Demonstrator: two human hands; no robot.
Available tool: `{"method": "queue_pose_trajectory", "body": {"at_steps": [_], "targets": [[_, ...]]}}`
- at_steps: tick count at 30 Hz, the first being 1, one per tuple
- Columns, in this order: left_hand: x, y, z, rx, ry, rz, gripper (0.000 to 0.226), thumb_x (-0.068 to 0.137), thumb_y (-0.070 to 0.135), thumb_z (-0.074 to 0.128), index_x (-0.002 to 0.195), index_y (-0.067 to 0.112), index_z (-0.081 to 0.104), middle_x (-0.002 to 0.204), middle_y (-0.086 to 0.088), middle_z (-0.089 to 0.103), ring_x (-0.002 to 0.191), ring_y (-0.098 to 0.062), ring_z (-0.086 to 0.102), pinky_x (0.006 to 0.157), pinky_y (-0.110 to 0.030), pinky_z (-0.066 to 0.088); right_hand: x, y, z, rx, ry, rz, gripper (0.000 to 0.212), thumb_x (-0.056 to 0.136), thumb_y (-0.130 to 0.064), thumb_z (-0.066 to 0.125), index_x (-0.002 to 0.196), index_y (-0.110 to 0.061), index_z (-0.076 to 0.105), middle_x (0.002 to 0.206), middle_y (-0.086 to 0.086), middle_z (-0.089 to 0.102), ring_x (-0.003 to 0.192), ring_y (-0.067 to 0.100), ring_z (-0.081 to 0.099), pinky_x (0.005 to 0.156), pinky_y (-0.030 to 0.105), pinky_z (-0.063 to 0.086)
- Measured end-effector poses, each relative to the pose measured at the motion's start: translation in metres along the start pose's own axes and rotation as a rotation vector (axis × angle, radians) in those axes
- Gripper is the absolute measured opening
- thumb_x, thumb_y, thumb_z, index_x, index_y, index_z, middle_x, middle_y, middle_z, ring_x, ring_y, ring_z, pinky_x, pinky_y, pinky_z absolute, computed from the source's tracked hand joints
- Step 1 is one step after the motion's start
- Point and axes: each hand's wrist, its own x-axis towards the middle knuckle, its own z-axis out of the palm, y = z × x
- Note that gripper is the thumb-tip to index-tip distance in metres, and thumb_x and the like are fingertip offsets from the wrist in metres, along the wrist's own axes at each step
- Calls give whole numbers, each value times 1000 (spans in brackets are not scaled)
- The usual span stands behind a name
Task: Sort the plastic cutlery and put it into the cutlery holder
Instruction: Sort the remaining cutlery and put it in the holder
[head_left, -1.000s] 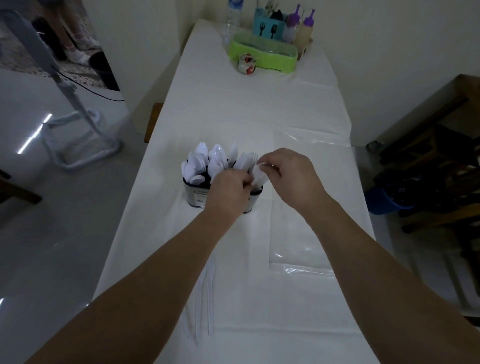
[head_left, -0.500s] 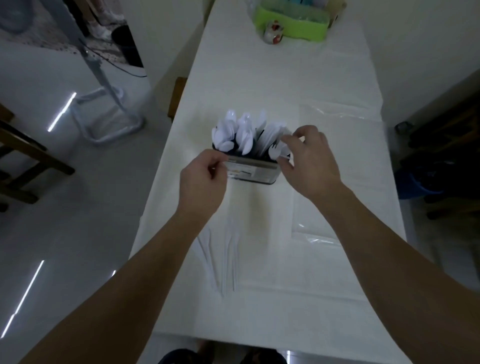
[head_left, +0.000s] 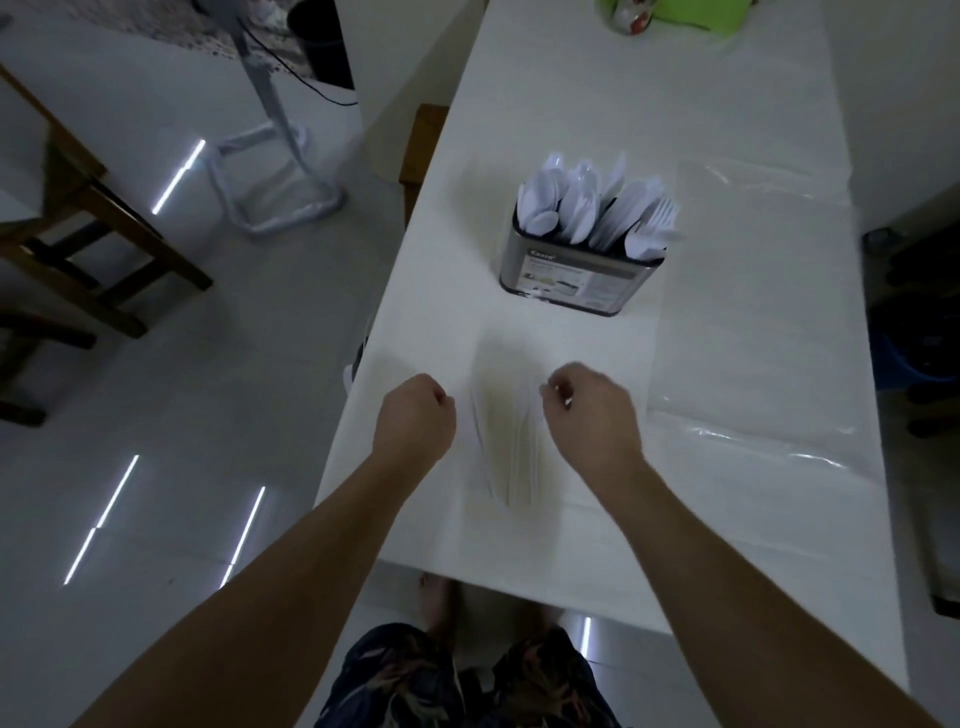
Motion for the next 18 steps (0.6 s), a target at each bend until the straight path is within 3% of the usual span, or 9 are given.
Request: {"method": "queue_pose_trajectory", "body": {"at_steps": [3,6,10,13,18], "targets": [[-9,-10,13,44,-106,-37,36,96,36,54,81,5,64,71,-6,63,77,-25,67,64,-28,45,-23,7,27,41,-174,262,20,90,-35,58,92,-17,66,80,-1,64,86,24,65,65,24,40],[-17,-13,28,22,-170,-63,46,91,46,57,88,2,69,79,-10,70,76,-26,70,71,-30,56,-38,9,50,29,-225,375,30,87,-45,62,89,-15,62,78,-2,62,80,23,63,62,25,39],[-28,-6,39,-39,-195,-114,40,83,50,68,81,10,68,69,-2,64,61,-17,62,51,-23,42,-42,4,65,36,-188,440,30,86,-40,65,94,-12,57,86,2,62,70,19,53,49,24,32],[-33,3,45,-21,-161,-110,36,82,49,70,80,14,63,71,1,62,65,-17,61,53,-24,40,-38,3,71,36,-179,471,32,81,-43,64,84,-11,61,77,3,65,65,21,59,43,21,30],[-31,15,49,58,-154,-83,20,87,33,65,85,14,64,78,0,64,71,-20,64,63,-30,53,-34,0,70,12,-232,508,27,77,-37,62,79,-10,65,69,4,65,61,23,61,44,19,33]]}}
